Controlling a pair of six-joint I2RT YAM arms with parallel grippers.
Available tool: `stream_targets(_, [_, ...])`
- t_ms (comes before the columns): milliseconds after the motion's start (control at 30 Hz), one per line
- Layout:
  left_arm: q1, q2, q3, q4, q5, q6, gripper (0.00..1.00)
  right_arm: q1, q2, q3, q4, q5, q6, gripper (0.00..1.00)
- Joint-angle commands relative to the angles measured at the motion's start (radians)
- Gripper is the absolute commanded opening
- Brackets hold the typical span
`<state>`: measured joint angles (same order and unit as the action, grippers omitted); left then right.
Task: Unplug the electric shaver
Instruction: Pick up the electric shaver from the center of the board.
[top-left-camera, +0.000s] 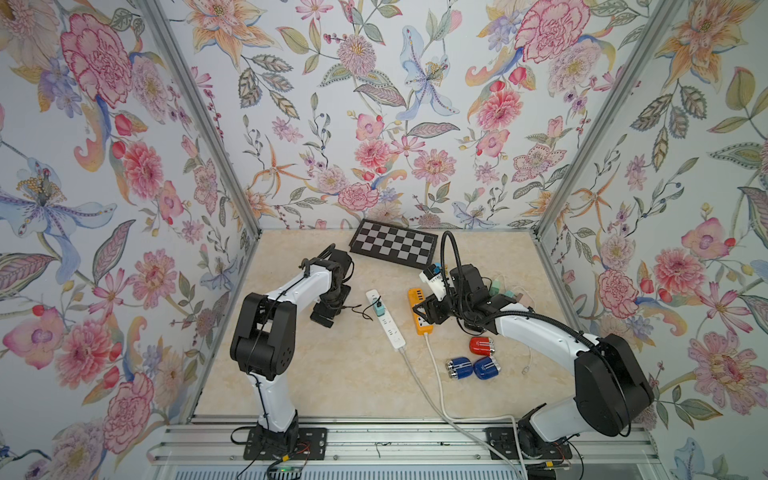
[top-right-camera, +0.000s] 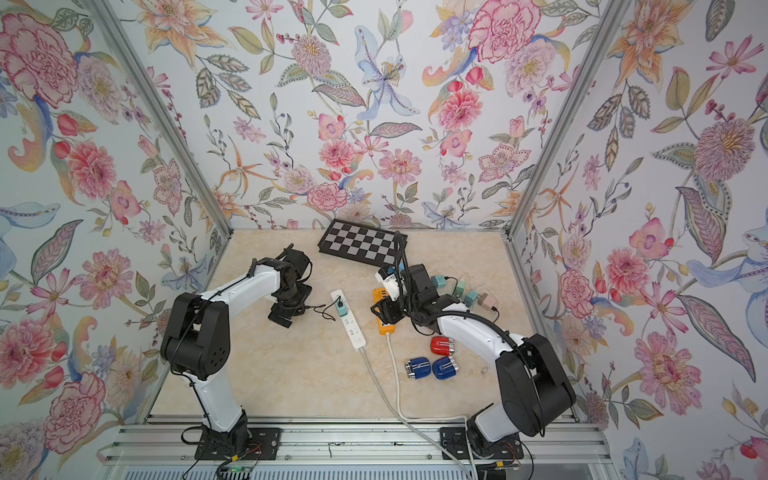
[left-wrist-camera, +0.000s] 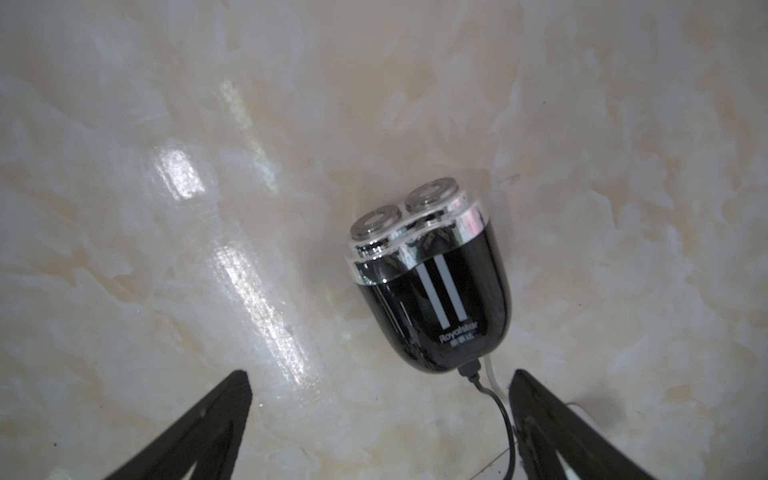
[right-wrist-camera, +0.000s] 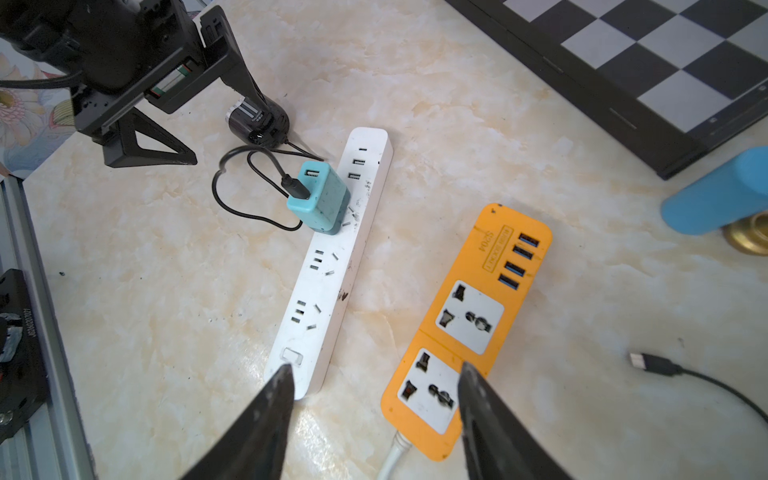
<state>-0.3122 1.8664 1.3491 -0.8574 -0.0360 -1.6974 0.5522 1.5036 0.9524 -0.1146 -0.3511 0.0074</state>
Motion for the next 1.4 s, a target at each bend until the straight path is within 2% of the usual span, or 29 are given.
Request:
stream_targets(0, [0.012,0.002,-0.031,0.015,-0.023,-0.077,0.99,-0.013,0.018,0.008,0.012,-0.038,-0.029,0.64])
stream_targets(167, [0.021,0.040,-0.025,0.014,-0.034,-0.087,0.97,-0.023,0.022,0.014,0.013,-0.052,-0.035,0.64])
stream_targets(467, [0.030,0.056,-0.048,0.037,-0.049,-0.090,0.85,-0.022,0.019,0.011,0.013,-0.074,-0.002,0.63])
stream_targets(567, [0.033,0.072,-0.043,0.030,-0.057,-0.077,0.86,-0.016,0.015,0.010,0.013,-0.073,0.003,0.63])
stream_targets(733, [0.036,0.050,-0.024,0.036,-0.085,-0.061,0.97,-0.003,0.009,0.006,0.013,-0.063,0.009,0.63])
stream_targets(800, [0.036,0.028,-0.017,0.026,-0.106,-0.064,0.99,0.001,0.013,0.003,0.014,-0.063,0.011,0.64])
stream_targets(967, [0.047,-0.010,-0.055,0.068,-0.129,-0.084,0.99,0.011,0.031,0.014,0.016,-0.063,0.010,0.63])
stream_targets(1267, [0.060,0.093,-0.008,0.062,-0.072,-0.039,0.99,0.015,0.055,0.034,0.016,-0.071,0.008,0.63])
stream_targets(1367, [0.060,0.093,-0.022,0.072,-0.070,-0.045,0.95,0.016,0.059,0.036,0.016,-0.076,0.008,0.63])
